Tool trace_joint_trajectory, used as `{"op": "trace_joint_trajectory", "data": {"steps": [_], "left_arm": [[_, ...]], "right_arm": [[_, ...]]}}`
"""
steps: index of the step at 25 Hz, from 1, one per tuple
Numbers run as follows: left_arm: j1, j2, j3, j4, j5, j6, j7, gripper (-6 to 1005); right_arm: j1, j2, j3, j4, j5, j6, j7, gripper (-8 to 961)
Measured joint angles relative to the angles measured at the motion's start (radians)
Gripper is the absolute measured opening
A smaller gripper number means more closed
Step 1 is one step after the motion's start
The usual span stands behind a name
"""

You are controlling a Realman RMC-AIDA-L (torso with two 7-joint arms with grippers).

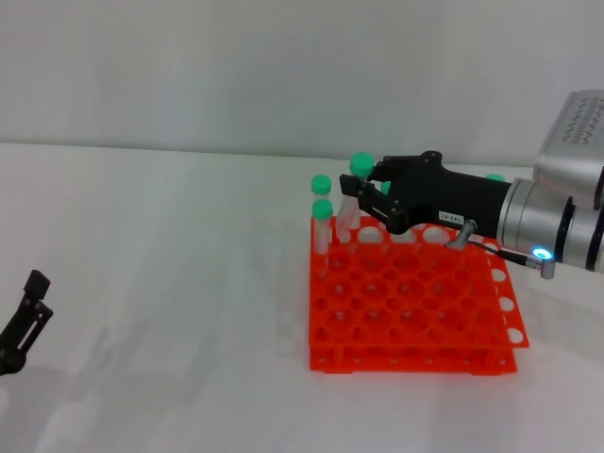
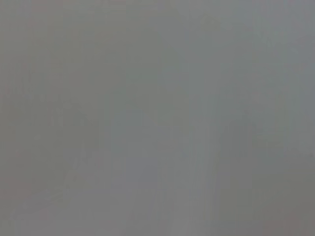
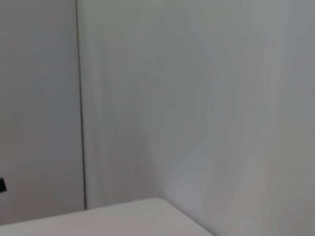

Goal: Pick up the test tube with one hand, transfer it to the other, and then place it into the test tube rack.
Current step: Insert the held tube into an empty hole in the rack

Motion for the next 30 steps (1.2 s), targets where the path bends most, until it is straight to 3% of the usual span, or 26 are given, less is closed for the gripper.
{"op": "trace_joint_trajectory", "data": {"steps": [30], "left_arm": [[-0.021, 0.003, 0.003, -0.001, 0.024, -0.006, 0.001, 893]], "right_arm": [[0.007, 0.004, -0.046, 0.004, -0.040, 0.109, 0.033, 205]]}}
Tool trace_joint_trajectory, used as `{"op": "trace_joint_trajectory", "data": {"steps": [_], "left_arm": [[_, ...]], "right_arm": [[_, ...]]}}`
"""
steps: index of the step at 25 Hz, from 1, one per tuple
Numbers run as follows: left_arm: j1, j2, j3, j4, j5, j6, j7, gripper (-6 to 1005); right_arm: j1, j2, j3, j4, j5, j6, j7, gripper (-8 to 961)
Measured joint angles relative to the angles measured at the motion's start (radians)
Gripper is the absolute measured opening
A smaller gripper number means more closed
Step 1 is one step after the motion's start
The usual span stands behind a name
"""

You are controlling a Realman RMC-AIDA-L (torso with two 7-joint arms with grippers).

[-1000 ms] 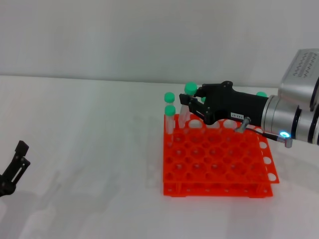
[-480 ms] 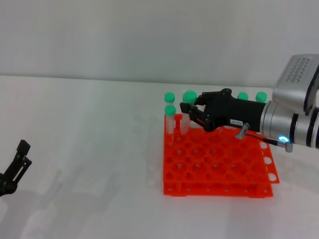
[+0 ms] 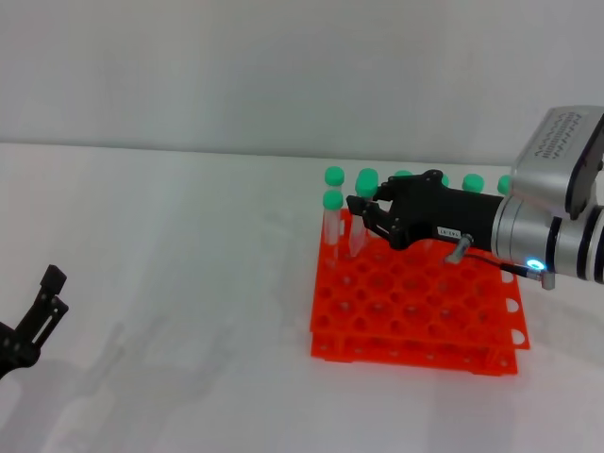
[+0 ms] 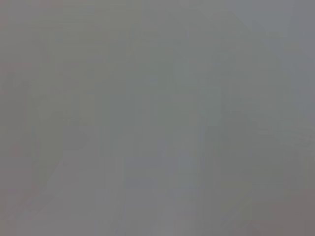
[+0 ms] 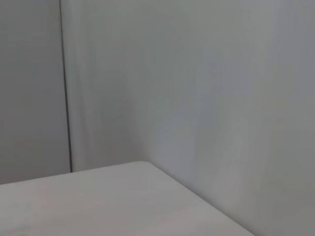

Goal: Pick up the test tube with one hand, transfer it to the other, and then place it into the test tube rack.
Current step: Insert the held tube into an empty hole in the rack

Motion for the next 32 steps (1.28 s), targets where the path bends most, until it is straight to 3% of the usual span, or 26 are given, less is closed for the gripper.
{"op": "trace_joint_trajectory", "data": {"steps": [32], "left_arm": [[-0.002, 0.000, 0.000, 0.000, -0.001, 0.000, -0.004, 893]], "right_arm": [[-0.020, -0.002, 0.023, -0.017, 0.002, 0.026, -0.001, 206]]}}
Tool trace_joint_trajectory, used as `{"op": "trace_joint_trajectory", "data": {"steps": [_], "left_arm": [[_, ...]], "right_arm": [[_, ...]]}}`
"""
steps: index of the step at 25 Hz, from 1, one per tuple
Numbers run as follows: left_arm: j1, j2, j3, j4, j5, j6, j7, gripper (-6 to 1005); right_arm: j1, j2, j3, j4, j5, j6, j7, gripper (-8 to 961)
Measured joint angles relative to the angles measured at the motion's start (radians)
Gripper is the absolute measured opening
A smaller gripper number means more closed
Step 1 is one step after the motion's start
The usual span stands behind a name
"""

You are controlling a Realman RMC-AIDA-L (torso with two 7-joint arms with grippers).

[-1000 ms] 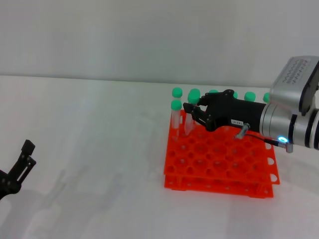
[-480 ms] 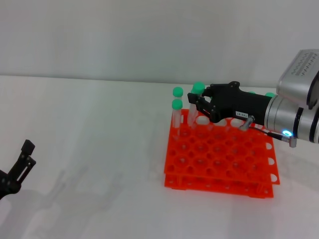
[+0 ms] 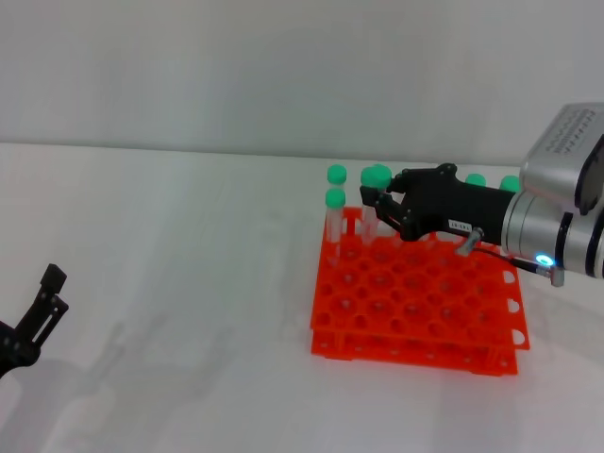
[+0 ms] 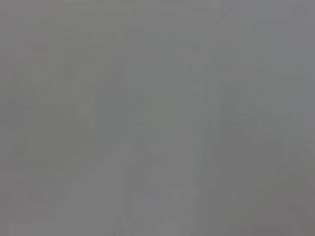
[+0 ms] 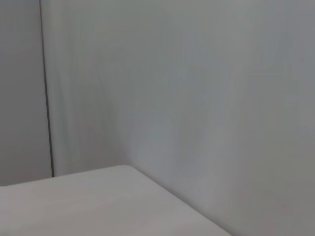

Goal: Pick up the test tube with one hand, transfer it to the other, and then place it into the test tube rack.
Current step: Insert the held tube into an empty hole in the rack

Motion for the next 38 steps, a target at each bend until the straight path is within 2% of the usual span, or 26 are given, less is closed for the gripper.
{"op": "trace_joint_trajectory", "data": {"steps": [38], "left_arm": [[0.000, 0.000, 0.000, -0.003, 0.000, -0.002, -0.002, 893]], "right_arm": [[0.047, 0.011, -0.117, 0.007, -0.013, 0.093, 0.011, 207]]}}
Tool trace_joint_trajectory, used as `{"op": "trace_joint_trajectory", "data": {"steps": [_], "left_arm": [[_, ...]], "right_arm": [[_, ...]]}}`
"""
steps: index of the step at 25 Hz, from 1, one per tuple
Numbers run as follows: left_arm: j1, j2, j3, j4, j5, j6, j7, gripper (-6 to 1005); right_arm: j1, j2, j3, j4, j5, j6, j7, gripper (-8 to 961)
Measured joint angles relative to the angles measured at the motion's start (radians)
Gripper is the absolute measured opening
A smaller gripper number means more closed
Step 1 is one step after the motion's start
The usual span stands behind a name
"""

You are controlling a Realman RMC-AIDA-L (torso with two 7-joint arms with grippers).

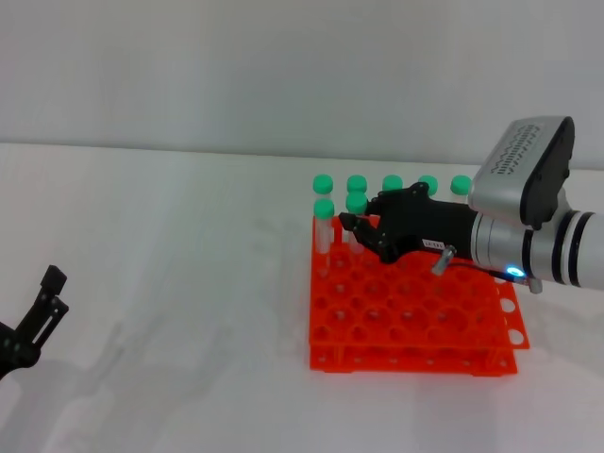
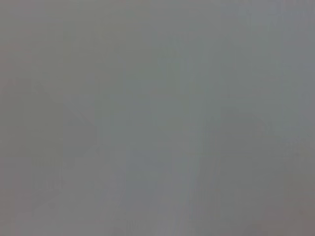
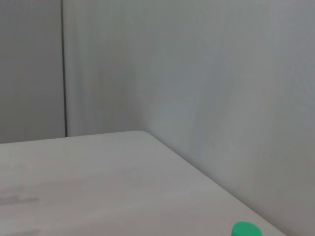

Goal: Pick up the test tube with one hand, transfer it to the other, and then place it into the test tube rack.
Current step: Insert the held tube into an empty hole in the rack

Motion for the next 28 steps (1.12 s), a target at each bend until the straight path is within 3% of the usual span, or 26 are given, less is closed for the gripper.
{"op": "trace_joint_trajectory", "data": {"steps": [28], "left_arm": [[0.008, -0.001, 0.000, 0.000, 0.000, 0.003, 0.000, 893]], "right_arm": [[0.005, -0.005, -0.063, 0.002, 0.000, 0.030, 0.075, 208]]}}
